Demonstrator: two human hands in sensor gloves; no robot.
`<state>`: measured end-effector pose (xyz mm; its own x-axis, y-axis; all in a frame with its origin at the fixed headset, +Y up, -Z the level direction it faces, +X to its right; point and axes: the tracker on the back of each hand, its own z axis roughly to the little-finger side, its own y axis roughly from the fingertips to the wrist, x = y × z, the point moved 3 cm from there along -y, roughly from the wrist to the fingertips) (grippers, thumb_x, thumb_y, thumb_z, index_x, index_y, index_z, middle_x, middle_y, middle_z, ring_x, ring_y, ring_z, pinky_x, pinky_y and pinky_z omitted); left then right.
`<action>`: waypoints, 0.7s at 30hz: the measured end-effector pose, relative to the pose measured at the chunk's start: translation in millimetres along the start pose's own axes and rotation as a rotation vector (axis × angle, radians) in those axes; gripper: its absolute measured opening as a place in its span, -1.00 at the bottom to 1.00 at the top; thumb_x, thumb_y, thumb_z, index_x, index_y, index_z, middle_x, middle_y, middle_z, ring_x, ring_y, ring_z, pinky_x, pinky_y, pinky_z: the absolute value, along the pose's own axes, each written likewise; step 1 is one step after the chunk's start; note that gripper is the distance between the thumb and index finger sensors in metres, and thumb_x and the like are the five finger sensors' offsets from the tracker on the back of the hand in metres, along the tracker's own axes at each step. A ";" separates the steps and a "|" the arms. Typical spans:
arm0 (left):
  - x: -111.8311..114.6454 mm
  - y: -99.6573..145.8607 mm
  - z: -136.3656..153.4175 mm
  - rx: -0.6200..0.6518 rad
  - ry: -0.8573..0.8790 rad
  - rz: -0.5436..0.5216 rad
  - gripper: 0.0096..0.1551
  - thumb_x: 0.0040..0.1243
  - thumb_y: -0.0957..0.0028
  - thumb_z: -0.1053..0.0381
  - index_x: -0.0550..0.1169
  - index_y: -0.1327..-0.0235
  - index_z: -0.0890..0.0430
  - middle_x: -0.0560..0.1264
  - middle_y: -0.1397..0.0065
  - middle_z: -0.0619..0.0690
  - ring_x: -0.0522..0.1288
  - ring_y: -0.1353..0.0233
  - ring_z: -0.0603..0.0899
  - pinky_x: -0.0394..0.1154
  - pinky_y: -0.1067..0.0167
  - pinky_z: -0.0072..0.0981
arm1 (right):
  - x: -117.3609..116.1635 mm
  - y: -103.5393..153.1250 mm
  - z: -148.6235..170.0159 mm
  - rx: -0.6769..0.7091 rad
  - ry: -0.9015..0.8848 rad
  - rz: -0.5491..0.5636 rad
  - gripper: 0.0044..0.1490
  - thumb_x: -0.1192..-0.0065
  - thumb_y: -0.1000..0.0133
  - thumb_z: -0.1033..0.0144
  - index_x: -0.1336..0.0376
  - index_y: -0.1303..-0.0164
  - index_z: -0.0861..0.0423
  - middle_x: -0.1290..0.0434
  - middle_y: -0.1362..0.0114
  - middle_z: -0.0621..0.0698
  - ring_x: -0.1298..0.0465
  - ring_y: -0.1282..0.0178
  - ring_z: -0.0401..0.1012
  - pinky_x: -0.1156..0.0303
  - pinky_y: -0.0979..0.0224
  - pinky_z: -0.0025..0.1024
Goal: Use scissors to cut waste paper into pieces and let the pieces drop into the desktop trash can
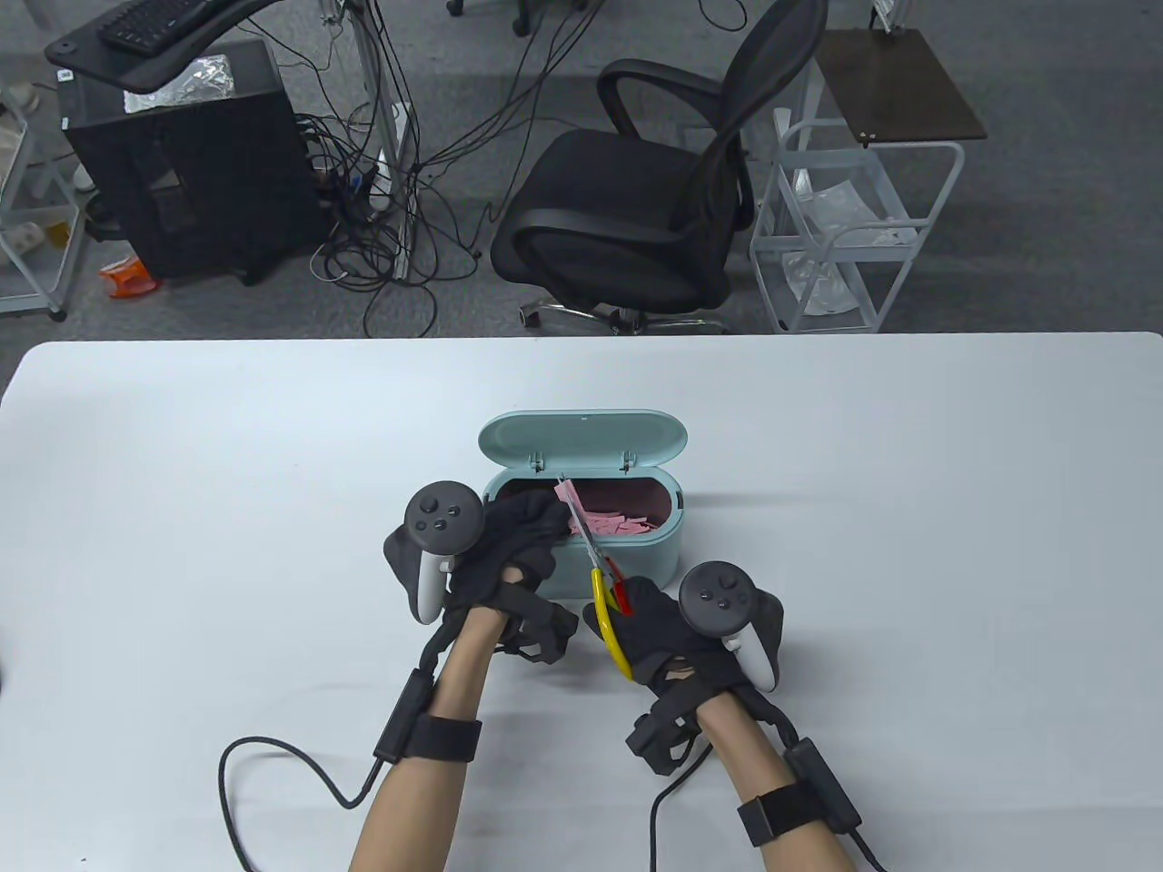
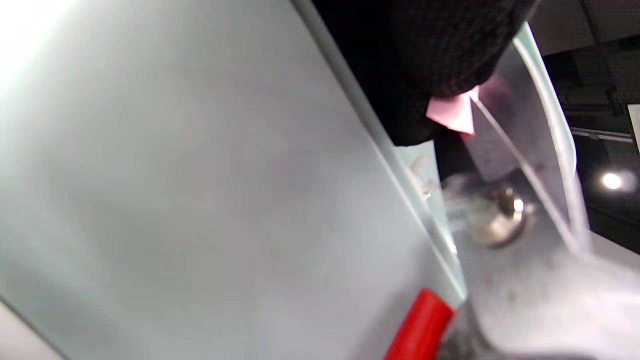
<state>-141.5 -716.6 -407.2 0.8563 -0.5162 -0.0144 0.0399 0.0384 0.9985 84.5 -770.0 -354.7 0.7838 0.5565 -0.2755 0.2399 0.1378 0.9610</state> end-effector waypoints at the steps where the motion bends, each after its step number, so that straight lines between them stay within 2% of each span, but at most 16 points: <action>1: 0.0 -0.1 -0.3 0.003 -0.003 0.001 -0.56 0.24 0.06 -0.18 0.78 0.06 -0.05 0.72 -0.15 -0.15 0.44 -0.44 0.14 -0.11 -0.46 0.44 | 0.1 -1.3 -0.7 -0.003 -0.015 0.009 -0.14 -0.12 0.06 -0.34 -0.25 -0.16 0.13 -0.55 -0.02 -0.01 -0.62 0.28 -0.16 -0.24 -0.45 0.26; 9: 0.1 -0.8 -0.2 0.005 -0.007 0.001 -0.56 0.25 0.06 -0.18 0.78 0.06 -0.05 0.72 -0.15 -0.15 0.44 -0.44 0.14 -0.11 -0.47 0.45 | -0.6 -2.8 -1.7 -0.012 -0.068 0.013 -0.17 -0.12 0.05 -0.31 -0.27 -0.13 0.14 -0.57 0.02 -0.03 -0.63 0.31 -0.15 -0.29 -0.42 0.22; 12: 0.1 -0.8 -0.1 0.005 -0.007 -0.002 -0.55 0.24 0.06 -0.18 0.78 0.06 -0.05 0.72 -0.15 -0.15 0.44 -0.44 0.14 -0.11 -0.47 0.44 | 2.9 -3.0 -4.3 -0.006 -0.088 0.049 -0.27 -0.15 0.06 -0.21 -0.34 -0.02 0.16 -0.62 0.17 -0.09 -0.66 0.47 -0.23 -0.38 -0.39 0.09; 14: 0.3 -0.8 -0.1 0.004 -0.005 -0.007 -0.56 0.25 0.06 -0.18 0.78 0.06 -0.05 0.72 -0.14 -0.14 0.44 -0.44 0.15 -0.11 -0.47 0.44 | 3.8 -2.7 -4.9 -0.014 -0.095 0.052 -0.28 -0.15 0.06 -0.20 -0.35 0.00 0.16 -0.63 0.19 -0.11 -0.67 0.49 -0.25 -0.42 -0.39 0.04; 21: 0.3 0.0 0.7 0.001 0.019 -0.019 -0.57 0.25 0.05 -0.18 0.76 0.04 -0.07 0.72 -0.16 -0.14 0.44 -0.44 0.14 -0.11 -0.47 0.44 | 11.9 0.1 4.6 -0.031 -0.173 0.079 -0.27 -0.19 0.06 -0.24 -0.36 -0.01 0.13 -0.63 0.17 -0.08 -0.66 0.47 -0.23 -0.40 -0.38 0.08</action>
<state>-141.6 -717.4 -407.2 0.8652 -0.5003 -0.0340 0.0552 0.0276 0.9981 96.5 -767.1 -358.0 0.8869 0.4179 -0.1971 0.1584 0.1257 0.9793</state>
